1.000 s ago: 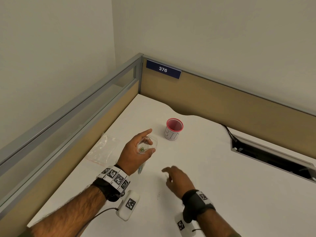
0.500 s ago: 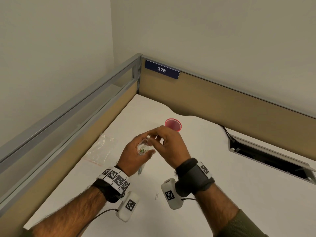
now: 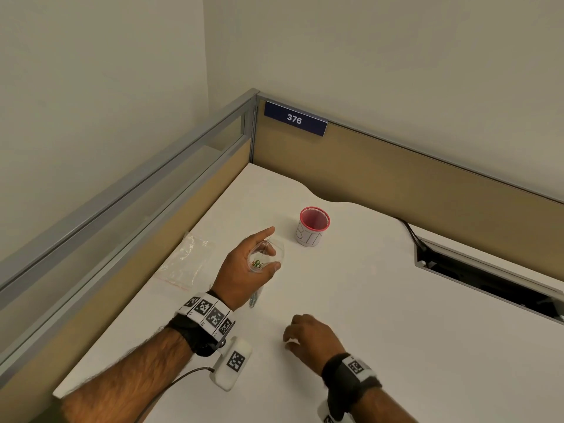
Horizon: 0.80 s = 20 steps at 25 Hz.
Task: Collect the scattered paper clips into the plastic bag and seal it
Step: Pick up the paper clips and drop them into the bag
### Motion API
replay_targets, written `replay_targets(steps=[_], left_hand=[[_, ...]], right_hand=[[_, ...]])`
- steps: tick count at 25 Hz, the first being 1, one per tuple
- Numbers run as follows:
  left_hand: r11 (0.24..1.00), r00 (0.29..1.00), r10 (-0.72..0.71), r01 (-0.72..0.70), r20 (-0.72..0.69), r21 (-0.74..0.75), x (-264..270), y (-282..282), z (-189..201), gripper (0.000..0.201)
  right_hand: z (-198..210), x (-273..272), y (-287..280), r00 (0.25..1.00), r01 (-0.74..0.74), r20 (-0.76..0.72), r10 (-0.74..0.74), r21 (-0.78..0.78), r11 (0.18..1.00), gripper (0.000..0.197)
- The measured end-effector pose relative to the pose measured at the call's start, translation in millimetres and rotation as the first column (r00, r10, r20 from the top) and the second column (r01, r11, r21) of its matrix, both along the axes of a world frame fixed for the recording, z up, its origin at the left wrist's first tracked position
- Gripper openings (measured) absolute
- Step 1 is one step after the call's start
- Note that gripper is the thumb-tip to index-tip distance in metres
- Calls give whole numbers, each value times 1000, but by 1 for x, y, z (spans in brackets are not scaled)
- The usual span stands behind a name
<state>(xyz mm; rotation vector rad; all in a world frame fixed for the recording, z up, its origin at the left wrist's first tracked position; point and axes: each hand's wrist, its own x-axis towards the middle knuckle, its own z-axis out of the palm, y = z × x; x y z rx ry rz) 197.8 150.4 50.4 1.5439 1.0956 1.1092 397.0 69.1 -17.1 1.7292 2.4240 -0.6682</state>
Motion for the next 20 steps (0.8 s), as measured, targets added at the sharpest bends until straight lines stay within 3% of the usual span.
replay_targets(steps=[6,13,20], left_hand=[[1000,1000,4,-4,7,-7,-1,-1,4,65],[1000,1000,17,-17,-2,-12,-5,-1,9,64],[1000,1000,-3,3,5,-19,3,-4,10,64]], right_hand=[[-28,-7,7,989,150,3,-150,-34,988,17],[-30,26,27,913,401,-100,-396,36,915,17],[-27,22,30,980,191,54,-189,-31,981,21]])
